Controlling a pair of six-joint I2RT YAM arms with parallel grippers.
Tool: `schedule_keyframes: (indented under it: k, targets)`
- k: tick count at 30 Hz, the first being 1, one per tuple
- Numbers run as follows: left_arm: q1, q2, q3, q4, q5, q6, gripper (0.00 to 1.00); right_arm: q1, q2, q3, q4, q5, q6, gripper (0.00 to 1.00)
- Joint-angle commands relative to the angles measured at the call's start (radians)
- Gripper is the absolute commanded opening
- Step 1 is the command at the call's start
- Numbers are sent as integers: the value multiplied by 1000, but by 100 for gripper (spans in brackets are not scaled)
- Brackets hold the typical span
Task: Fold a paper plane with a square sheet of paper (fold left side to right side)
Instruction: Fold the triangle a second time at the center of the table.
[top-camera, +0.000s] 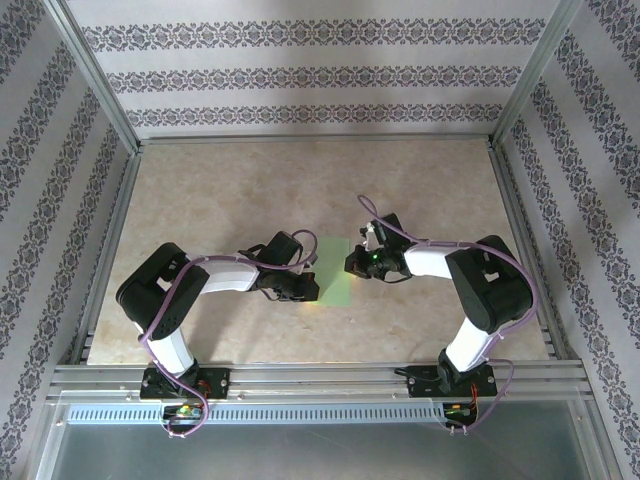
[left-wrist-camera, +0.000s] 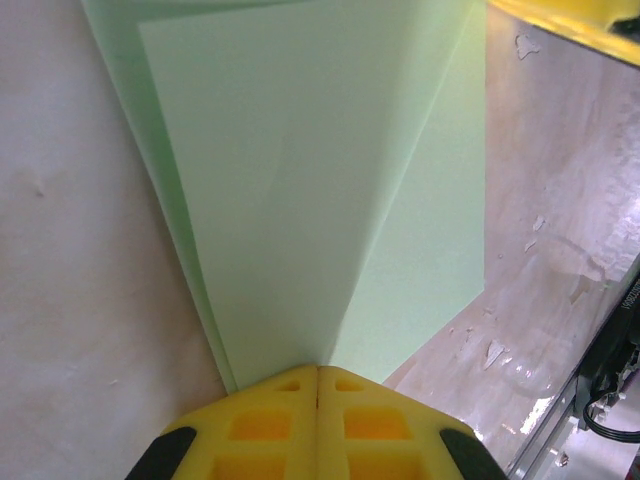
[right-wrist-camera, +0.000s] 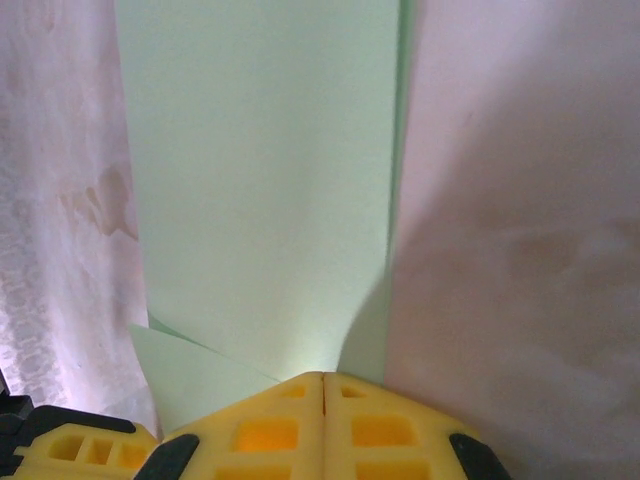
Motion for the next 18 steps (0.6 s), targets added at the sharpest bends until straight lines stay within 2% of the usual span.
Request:
schedule_keyframes:
  k: [1,10,18]
  targets:
    - [-9,44,-29,-111,-60,9,4,-56,13,-10,-35,82,-43,0]
    - [-9,37,-24,-100,-54,9,4,-83,-125,4,-103,60,-46,0]
    - [-9,33,-19,-98,-51,10,4,38,-184,-20,-66,46,43,0]
